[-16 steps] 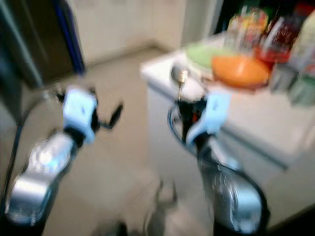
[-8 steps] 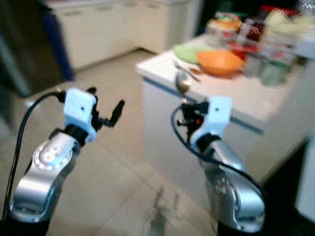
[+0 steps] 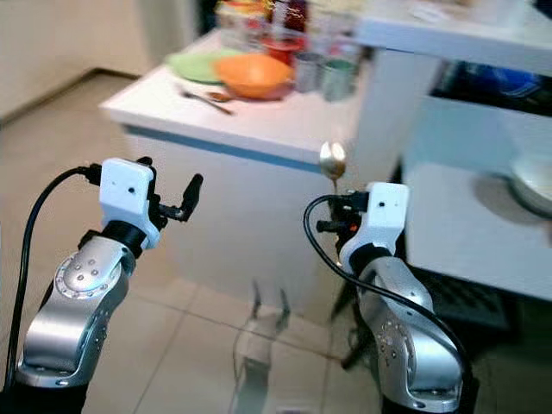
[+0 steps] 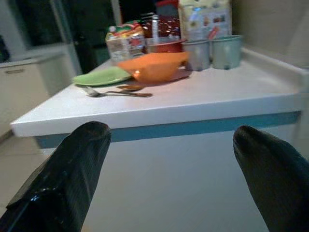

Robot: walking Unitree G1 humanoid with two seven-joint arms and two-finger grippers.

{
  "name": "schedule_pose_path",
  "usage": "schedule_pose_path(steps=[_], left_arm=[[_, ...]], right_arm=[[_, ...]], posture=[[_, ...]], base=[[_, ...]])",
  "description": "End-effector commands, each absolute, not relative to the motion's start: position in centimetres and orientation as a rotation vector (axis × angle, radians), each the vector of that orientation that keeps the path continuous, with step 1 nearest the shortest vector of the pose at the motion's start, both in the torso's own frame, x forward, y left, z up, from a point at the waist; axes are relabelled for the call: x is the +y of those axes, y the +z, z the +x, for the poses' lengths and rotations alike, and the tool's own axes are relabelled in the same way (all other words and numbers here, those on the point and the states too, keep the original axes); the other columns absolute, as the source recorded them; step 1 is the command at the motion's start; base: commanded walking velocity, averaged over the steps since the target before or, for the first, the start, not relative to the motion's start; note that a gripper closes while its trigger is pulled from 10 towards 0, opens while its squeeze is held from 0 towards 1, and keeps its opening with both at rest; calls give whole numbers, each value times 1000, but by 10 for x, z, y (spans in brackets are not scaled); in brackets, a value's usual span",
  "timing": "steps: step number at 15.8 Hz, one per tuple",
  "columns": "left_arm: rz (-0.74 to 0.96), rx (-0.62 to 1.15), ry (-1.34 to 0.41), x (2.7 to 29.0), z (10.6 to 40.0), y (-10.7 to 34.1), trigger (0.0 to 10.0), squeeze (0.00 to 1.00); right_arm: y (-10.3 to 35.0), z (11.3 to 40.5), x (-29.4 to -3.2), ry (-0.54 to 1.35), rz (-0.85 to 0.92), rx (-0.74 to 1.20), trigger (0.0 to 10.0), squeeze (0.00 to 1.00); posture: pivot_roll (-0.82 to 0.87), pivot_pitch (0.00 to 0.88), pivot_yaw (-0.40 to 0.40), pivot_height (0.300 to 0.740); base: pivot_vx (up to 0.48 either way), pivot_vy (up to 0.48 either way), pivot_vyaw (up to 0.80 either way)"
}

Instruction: Setting the table

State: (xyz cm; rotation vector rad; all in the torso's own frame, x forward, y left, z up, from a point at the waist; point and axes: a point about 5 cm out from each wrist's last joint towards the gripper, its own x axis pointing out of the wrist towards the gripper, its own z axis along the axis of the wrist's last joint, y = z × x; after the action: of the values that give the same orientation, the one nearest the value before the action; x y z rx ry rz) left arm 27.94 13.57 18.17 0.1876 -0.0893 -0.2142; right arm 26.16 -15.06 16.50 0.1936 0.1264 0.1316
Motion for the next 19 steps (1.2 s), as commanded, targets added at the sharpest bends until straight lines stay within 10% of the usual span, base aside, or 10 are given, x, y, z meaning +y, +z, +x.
schedule_pose_path(steps=[1, 19], left_arm=[[191, -103, -196, 138, 282, 185, 10000, 0], [205, -146, -207, 132, 285, 193, 10000, 0]], right_arm=[[170, 262, -153, 106, 184, 92, 10000, 0], [183, 270, -171, 52, 118, -21, 10000, 0]], posture=[[2, 0, -21, 740], [-9, 0, -15, 740]], base=[[0, -435, -800], [0, -451, -208]])
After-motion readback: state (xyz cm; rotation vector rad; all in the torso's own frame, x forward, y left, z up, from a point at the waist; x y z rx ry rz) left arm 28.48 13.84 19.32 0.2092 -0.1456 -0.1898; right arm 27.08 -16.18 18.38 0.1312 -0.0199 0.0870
